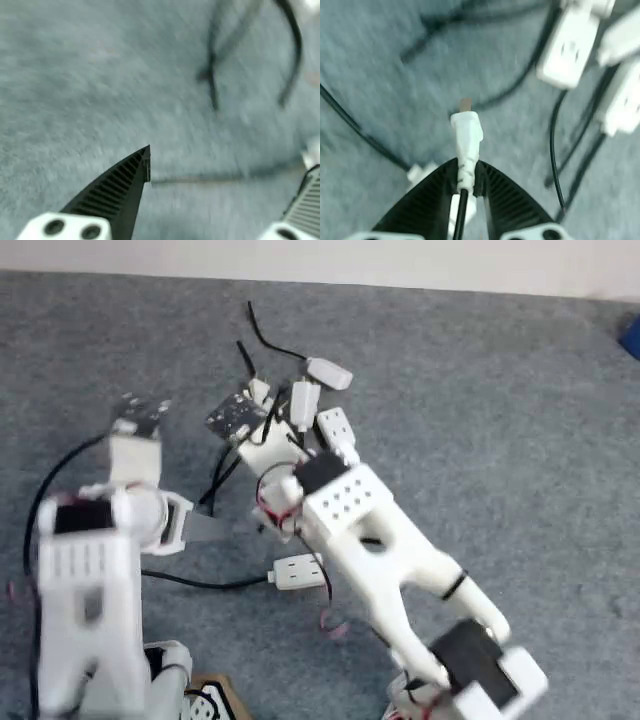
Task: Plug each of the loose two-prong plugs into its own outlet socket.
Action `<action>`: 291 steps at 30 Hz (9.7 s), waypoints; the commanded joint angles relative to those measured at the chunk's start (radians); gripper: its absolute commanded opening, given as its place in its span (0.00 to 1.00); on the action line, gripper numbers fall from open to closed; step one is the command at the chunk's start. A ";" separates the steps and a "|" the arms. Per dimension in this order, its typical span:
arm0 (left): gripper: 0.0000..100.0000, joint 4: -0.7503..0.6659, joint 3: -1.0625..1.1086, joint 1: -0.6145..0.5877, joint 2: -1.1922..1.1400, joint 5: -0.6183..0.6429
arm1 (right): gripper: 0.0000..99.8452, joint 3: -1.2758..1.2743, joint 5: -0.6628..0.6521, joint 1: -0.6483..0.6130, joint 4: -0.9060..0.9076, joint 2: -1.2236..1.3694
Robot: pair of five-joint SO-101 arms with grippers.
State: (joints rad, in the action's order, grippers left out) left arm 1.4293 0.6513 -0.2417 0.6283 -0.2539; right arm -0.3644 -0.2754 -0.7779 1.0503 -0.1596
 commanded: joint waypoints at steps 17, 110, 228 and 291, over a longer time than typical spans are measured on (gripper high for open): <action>0.41 0.083 -0.266 0.134 -0.225 -0.020 | 0.01 -0.622 0.155 -0.064 -0.222 -0.728; 0.41 -0.367 -0.053 -0.105 -0.226 0.057 | 0.32 -0.487 -0.129 0.271 -0.182 -0.414; 0.51 0.124 -0.435 0.182 -0.217 0.071 | 0.01 -0.642 0.048 -0.107 -0.358 -0.699; 0.51 -0.210 -0.084 -0.079 -0.226 -0.015 | 0.01 -0.234 -0.258 -0.143 0.222 -0.314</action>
State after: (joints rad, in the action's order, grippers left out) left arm 1.2329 0.5930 -0.3061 0.3997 -0.2447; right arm -0.6559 -0.4227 -0.8899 1.2436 -0.4726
